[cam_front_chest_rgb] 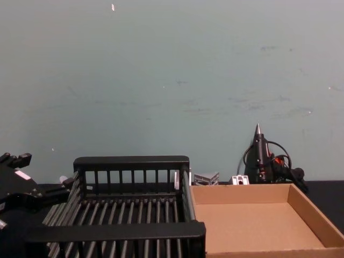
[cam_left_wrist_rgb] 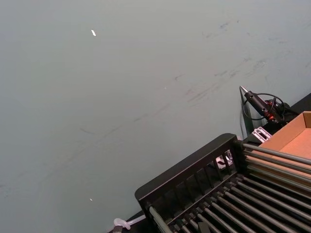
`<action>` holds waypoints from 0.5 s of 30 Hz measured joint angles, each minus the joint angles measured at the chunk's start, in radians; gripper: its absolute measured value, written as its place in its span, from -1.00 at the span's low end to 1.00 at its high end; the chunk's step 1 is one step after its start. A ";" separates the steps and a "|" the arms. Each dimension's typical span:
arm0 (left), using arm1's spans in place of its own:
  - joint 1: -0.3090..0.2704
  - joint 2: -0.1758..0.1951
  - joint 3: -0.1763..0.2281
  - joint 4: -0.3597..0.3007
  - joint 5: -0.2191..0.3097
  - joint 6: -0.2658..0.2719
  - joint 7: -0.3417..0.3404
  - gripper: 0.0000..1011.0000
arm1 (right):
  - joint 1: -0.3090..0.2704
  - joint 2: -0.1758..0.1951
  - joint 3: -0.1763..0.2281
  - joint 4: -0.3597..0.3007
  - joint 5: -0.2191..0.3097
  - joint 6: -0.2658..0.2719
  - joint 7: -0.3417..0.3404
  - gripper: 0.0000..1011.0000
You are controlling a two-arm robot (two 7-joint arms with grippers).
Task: Pick up the white tape and place it into the black box , Pick up the silver tape and place it into the brown box.
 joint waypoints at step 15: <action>0.000 0.000 0.000 0.000 0.000 0.000 0.000 0.98 | 0.002 -0.017 -0.022 0.021 -0.017 0.118 0.056 0.98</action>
